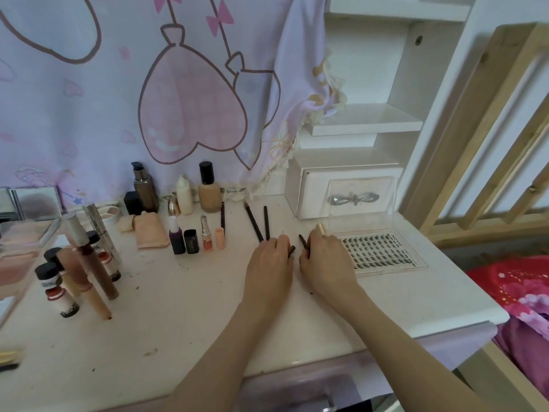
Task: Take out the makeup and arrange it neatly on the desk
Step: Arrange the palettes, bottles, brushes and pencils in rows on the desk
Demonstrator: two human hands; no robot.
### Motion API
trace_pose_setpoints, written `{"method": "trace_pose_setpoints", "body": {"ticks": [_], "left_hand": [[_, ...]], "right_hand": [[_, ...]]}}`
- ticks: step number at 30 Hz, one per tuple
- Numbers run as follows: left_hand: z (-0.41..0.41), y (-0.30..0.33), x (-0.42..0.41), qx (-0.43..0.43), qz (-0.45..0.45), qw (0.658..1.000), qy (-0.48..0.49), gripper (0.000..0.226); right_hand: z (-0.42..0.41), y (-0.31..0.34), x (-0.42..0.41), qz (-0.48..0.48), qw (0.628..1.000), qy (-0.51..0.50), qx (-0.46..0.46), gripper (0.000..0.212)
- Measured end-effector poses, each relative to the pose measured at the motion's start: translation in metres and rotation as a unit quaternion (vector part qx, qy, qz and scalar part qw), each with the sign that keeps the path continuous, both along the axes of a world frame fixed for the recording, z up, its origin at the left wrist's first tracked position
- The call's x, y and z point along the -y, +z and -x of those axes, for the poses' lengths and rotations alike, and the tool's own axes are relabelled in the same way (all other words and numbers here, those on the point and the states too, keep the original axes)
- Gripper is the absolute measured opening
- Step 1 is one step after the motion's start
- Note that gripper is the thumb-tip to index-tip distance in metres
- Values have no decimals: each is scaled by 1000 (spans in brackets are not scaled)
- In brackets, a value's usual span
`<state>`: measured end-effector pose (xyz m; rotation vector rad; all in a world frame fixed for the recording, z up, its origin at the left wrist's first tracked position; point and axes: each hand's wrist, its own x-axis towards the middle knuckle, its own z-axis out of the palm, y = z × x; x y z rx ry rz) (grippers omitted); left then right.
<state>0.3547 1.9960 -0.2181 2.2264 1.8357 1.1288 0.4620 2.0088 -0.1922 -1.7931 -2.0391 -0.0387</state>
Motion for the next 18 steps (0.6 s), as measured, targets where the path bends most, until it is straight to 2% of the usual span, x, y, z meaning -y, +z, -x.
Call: {"method": "trace_pose_setpoints", "body": {"ticks": [9, 12, 18], "left_hand": [[5, -9, -1, 1, 8, 1000, -30, 17], [6, -9, 0, -15, 11, 998, -66, 20], [7, -4, 4, -62, 13, 988, -141, 28]], "right_hand": [[-11, -8, 0, 8, 1000, 10, 28, 26], [-16, -9, 2, 7, 998, 5, 63, 30], [-20, -7, 5, 19, 997, 19, 77, 29]]}}
